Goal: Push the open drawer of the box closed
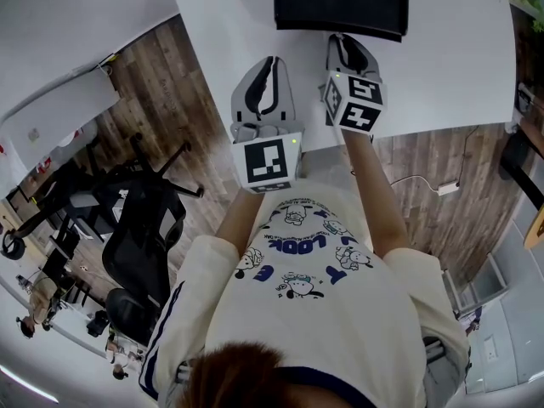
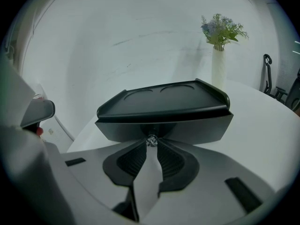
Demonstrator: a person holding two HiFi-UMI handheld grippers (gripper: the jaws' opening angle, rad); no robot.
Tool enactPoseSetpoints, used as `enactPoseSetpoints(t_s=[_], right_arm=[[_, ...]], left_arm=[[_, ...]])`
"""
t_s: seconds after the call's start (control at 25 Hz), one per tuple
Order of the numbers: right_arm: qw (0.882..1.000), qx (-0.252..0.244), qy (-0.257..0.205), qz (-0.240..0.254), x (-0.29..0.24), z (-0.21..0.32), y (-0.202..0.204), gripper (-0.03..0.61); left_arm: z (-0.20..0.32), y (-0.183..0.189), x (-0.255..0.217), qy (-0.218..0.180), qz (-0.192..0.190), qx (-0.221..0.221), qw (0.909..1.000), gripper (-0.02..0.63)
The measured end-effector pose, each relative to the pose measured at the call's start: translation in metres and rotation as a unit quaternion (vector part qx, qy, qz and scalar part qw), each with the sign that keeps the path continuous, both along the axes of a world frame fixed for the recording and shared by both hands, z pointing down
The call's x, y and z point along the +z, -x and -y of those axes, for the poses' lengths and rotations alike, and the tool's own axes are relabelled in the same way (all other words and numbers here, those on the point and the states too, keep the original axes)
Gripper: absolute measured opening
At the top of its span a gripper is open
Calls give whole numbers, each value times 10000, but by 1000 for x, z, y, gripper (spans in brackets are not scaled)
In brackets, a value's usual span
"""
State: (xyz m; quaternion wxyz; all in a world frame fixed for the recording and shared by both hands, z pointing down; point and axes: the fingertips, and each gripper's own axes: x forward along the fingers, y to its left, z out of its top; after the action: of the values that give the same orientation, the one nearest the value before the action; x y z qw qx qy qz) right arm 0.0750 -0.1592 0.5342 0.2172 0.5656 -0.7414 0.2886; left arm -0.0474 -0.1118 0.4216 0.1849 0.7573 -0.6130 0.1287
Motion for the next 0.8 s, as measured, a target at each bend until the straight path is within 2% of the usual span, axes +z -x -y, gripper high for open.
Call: enactPoseSetpoints(t_s=[0.8], right_arm=[[9999,-6,-75,82,0,18,-1,85]], left_arm=[[8,1,0,-12,-49,-78,10000,29]])
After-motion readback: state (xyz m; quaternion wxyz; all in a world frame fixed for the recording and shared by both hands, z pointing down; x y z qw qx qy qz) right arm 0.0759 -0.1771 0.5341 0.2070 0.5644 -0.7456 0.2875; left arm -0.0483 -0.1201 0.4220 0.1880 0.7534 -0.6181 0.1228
